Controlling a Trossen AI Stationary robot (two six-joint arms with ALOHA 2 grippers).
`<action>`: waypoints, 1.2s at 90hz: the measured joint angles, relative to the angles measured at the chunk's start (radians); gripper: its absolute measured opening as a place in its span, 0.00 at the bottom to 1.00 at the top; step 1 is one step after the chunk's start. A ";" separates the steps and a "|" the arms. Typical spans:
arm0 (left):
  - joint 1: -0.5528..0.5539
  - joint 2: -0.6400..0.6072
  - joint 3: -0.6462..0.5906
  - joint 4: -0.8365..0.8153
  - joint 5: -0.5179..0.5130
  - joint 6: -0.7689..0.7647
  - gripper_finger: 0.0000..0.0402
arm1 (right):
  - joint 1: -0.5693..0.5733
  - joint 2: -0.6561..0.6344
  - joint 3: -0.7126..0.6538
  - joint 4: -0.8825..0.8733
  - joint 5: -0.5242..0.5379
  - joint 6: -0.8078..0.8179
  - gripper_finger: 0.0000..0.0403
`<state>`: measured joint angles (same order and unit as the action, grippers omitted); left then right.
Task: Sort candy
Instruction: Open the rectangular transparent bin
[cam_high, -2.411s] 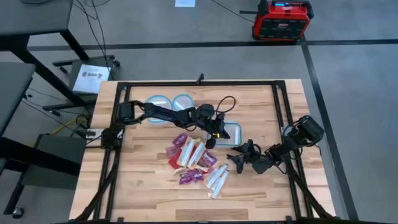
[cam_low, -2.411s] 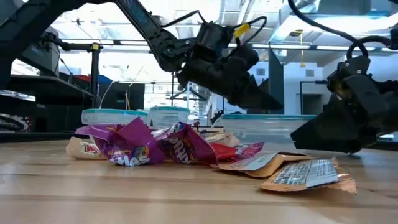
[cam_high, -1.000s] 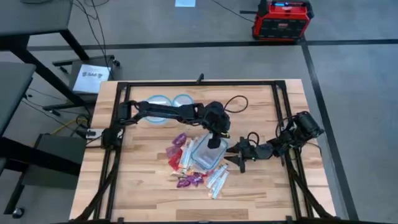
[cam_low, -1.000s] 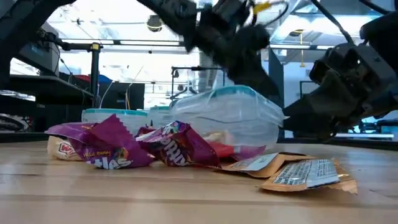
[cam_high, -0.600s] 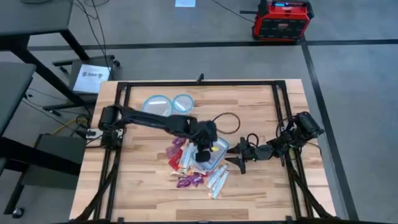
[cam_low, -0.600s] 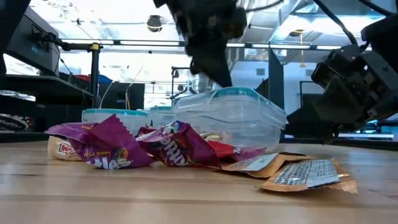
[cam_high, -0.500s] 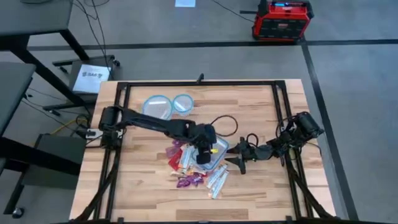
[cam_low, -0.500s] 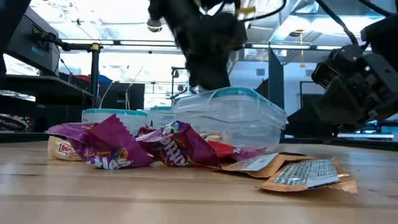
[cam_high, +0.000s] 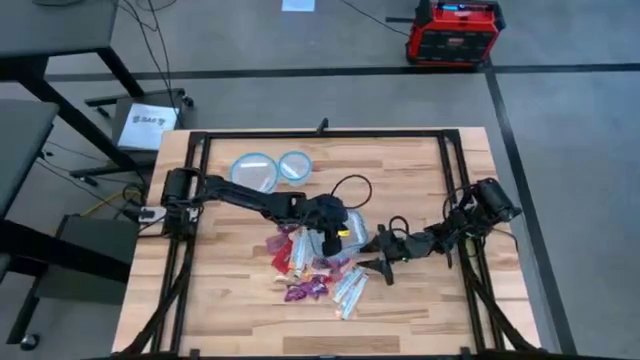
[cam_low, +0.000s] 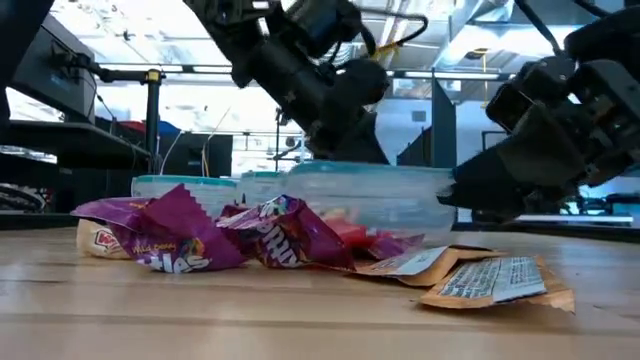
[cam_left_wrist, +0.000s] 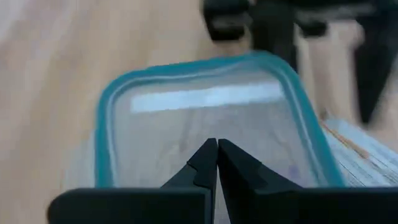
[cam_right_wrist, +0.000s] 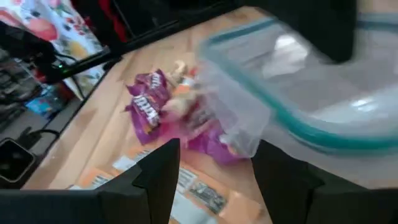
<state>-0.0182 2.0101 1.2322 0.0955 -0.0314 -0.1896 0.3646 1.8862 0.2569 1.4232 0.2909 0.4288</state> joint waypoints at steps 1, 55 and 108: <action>0.000 0.004 0.001 0.004 -0.001 -0.001 0.00 | -0.003 0.000 0.001 0.004 -0.001 -0.001 0.46; -0.013 -0.017 0.012 0.008 0.052 0.030 0.00 | 0.052 -0.059 -0.038 0.095 -0.093 0.067 0.42; -0.016 -0.208 0.088 -0.235 0.001 0.217 0.00 | 0.013 -0.543 -0.026 -0.568 -0.025 -0.064 0.41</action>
<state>-0.0343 1.8021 1.3197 -0.1396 -0.0304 0.0274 0.3777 1.3428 0.2306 0.8554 0.2656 0.3646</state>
